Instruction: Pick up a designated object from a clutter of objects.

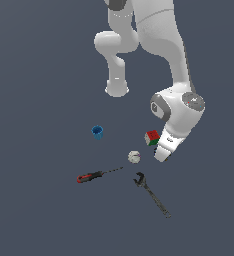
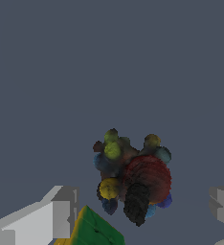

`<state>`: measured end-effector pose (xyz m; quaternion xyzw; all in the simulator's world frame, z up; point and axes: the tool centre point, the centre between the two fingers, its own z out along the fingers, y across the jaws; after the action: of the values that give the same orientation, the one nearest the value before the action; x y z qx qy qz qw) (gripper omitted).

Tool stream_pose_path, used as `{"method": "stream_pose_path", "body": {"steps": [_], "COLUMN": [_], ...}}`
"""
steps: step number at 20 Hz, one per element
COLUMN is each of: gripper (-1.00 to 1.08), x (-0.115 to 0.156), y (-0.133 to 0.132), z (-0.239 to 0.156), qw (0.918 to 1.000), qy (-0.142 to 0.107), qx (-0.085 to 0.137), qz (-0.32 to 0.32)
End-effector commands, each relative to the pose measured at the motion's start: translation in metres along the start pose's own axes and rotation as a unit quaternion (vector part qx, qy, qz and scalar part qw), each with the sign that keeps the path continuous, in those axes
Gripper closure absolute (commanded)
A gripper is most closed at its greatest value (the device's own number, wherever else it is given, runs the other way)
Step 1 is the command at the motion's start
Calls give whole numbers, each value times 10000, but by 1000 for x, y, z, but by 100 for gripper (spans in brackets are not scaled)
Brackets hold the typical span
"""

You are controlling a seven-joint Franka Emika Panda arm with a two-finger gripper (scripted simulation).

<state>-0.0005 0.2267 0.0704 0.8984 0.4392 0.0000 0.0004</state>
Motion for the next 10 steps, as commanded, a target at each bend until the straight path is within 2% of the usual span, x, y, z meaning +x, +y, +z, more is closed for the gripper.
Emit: {"method": "stream_pose_path", "body": {"steps": [1,10], "gripper": [-92,-92], "x": [0,0], "y": [-1,-1], "z": [11,41], "qw": [10000,10000], "qy": [-3,0], "qx": [4,4], "qz": [-8,-24]}}
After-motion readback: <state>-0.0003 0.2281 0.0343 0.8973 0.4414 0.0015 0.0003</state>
